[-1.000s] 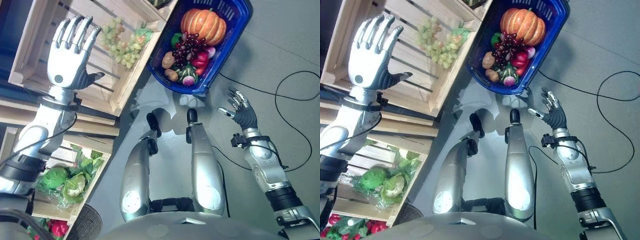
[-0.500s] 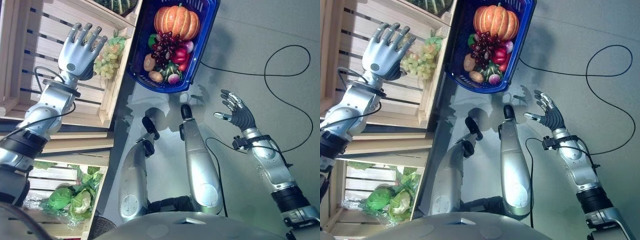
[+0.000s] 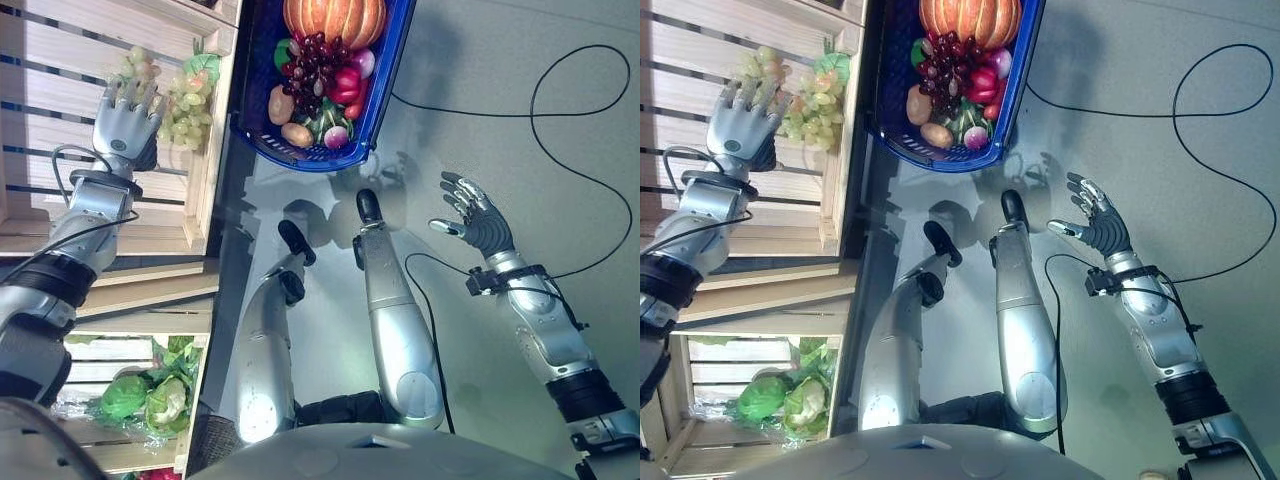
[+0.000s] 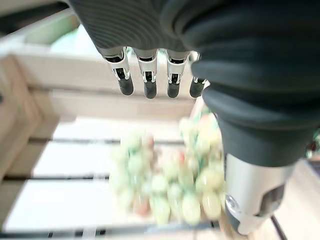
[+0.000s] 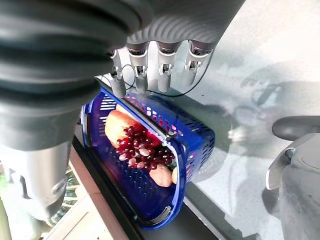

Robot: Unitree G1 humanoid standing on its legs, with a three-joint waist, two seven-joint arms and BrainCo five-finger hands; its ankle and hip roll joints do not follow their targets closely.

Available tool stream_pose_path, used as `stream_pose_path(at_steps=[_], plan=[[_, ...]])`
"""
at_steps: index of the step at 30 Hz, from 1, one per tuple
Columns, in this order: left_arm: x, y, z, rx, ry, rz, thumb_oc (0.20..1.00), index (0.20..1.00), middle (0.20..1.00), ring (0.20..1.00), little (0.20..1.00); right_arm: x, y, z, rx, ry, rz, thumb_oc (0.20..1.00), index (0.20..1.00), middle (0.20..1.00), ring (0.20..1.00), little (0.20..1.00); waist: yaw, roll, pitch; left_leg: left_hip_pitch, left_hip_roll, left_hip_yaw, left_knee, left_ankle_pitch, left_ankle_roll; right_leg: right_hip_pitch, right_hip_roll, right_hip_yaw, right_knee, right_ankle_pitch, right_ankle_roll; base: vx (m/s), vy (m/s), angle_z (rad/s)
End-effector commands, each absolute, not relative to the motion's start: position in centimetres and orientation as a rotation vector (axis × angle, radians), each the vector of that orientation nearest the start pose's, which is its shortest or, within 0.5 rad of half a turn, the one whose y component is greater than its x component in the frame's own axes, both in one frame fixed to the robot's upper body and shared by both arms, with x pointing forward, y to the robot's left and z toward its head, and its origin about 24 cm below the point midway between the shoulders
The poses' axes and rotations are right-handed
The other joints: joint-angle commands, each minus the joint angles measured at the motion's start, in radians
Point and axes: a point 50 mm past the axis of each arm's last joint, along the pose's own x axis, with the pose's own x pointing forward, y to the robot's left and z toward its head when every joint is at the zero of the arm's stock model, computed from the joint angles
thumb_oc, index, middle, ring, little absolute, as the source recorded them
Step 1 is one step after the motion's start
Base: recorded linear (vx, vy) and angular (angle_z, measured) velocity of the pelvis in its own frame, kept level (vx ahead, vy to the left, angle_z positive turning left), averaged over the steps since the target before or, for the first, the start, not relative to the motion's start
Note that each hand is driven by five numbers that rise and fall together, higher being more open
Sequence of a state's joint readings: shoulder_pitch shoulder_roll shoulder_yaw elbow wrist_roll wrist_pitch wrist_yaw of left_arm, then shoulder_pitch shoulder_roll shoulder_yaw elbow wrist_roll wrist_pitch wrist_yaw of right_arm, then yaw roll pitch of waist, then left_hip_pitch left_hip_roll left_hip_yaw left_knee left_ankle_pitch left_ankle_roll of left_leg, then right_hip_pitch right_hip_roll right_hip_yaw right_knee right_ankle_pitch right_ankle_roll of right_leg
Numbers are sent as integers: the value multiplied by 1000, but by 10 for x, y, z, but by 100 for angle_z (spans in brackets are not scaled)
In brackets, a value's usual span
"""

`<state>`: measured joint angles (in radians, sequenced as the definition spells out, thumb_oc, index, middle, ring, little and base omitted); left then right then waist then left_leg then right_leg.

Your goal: Pick up fruits and vegetables into the basket

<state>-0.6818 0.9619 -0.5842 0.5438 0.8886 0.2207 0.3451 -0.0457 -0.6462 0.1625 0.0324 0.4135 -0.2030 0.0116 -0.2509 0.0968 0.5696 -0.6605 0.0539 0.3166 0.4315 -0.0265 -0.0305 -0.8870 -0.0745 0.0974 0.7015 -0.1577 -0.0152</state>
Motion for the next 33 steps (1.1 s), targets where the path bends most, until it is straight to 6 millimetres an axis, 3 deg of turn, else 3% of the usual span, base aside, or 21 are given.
stream_pose_path(at_steps=[1,7,11,26,33], plan=[[340,319,165,1967,-38,463,1000,1000,1000,1000,1000,254,-227,101,-195,-212,180,1000,1000,1000,1000,1000,-54,64,-50,-48,-51,8,75,-76,38,-27,46,-50,-28,22,45,0,0,0],[338,330,162,1924,10,570,1000,1000,1000,1000,1000,256,-224,106,-176,-243,173,1000,1000,1000,1000,1000,-51,56,-50,-86,-46,2,92,-78,37,-63,49,-47,-17,26,45,-2,2,-1],[340,330,171,1890,-57,650,1000,1000,1000,1000,1000,258,-222,108,-173,-255,161,1000,1000,1000,1000,1000,-50,50,-50,-112,-40,1,106,-79,36,-89,50,-47,-6,27,43,0,0,0],[356,303,200,1932,-275,693,1000,1000,1000,1000,1000,263,-214,109,-157,-283,153,1000,1000,1000,1000,1000,-51,41,-50,-162,-36,-3,112,-81,35,-137,60,-41,-8,39,48,-2,-4,0],[361,298,193,1901,-207,636,1000,1000,1000,1000,1000,265,-213,110,-144,-295,153,1000,1000,1000,1000,1000,-50,39,-50,-168,-39,-4,108,-79,34,-141,62,-41,-15,43,51,0,0,0]])
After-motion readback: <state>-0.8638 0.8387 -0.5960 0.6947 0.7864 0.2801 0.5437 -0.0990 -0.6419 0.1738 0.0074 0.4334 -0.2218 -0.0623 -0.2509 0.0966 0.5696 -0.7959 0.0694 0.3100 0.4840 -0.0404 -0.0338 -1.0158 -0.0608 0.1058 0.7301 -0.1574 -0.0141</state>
